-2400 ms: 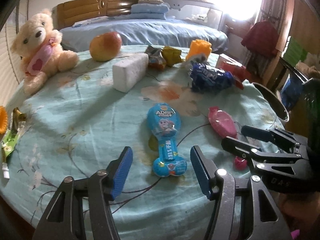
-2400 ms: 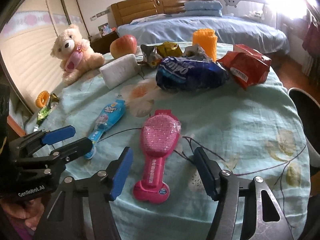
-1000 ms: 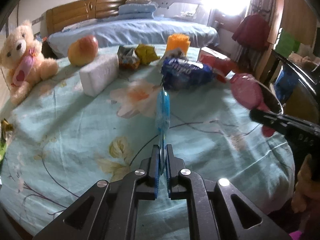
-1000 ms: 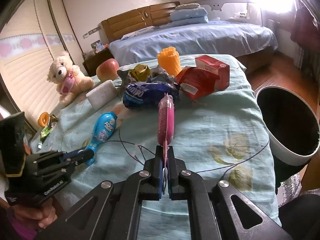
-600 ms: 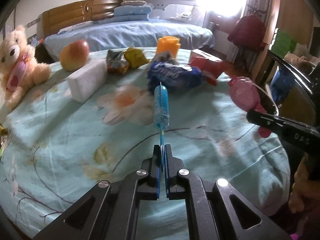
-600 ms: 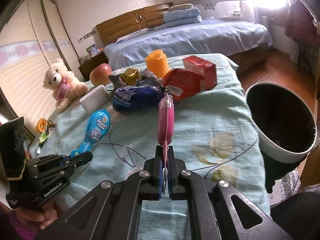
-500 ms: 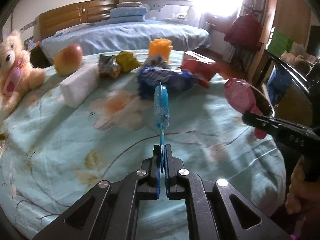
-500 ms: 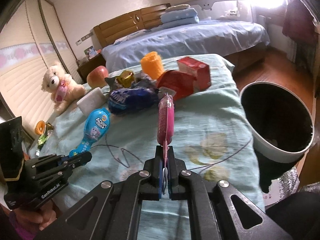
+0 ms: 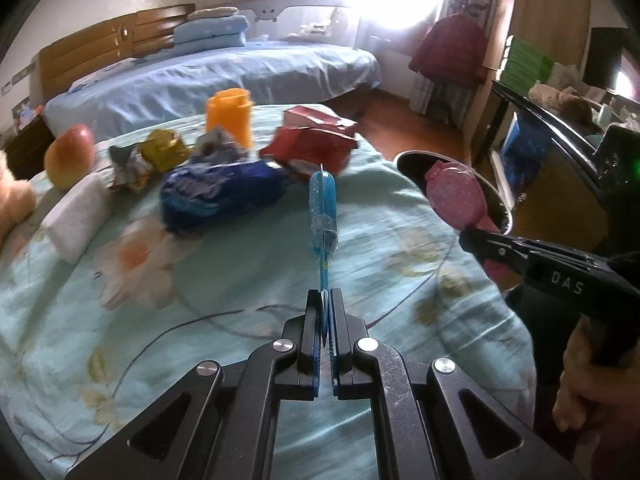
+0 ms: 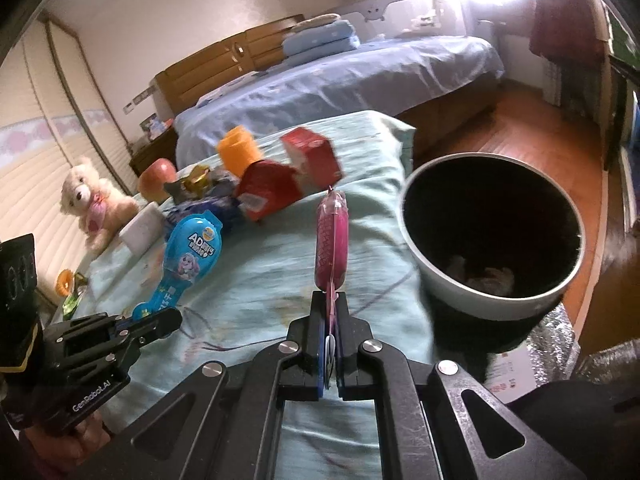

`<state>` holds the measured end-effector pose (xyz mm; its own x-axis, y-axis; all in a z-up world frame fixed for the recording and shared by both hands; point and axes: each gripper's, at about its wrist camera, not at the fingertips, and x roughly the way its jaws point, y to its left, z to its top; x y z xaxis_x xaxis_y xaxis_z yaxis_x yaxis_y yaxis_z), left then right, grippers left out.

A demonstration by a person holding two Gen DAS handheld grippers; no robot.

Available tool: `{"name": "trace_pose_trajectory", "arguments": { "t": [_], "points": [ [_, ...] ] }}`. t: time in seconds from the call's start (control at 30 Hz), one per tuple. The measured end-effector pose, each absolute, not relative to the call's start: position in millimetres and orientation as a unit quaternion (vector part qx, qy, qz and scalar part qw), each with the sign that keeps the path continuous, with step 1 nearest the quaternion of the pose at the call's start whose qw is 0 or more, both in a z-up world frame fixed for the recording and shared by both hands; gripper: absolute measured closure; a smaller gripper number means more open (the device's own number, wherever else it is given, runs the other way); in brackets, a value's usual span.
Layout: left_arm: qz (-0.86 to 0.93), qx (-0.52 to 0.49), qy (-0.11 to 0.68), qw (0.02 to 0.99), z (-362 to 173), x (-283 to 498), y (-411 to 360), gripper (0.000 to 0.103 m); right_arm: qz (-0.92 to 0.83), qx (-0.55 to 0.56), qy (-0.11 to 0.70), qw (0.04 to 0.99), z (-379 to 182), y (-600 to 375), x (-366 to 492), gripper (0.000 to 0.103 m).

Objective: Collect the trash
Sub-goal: 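Carry the pink brush and blue bottle over the bin and open both tools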

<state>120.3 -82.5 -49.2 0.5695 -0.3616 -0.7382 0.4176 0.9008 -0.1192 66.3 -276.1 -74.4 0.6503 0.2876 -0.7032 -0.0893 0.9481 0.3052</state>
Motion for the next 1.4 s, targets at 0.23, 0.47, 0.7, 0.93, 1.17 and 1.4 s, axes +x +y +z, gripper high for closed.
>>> {"name": "trace_pose_trajectory", "arguments": {
  "t": [0.23,0.47,0.7,0.93,1.17,1.4],
  "points": [
    [-0.24,0.049,0.405,0.881,-47,131,-115,0.101,0.08,0.134,0.4,0.903,-72,-305,69,0.1],
    [-0.252,0.056,0.406,0.877,-47,142,-138,0.101,0.063,0.141,0.396,0.905,-70,-326,73,0.1],
    [-0.261,0.063,0.408,0.873,-51,152,-159,0.101,0.047,0.146,0.4,0.904,-73,-346,79,0.1],
    [-0.271,0.066,0.41,0.869,-53,164,-180,0.101,0.037,0.145,0.403,0.903,-75,-360,92,0.1],
    [-0.281,0.071,0.413,0.863,-55,180,-202,0.101,0.026,0.151,0.412,0.898,-79,-377,106,0.1],
    [-0.287,0.078,0.419,0.858,-60,196,-224,0.101,0.019,0.158,0.419,0.894,-85,-391,116,0.1]
  ]
}}
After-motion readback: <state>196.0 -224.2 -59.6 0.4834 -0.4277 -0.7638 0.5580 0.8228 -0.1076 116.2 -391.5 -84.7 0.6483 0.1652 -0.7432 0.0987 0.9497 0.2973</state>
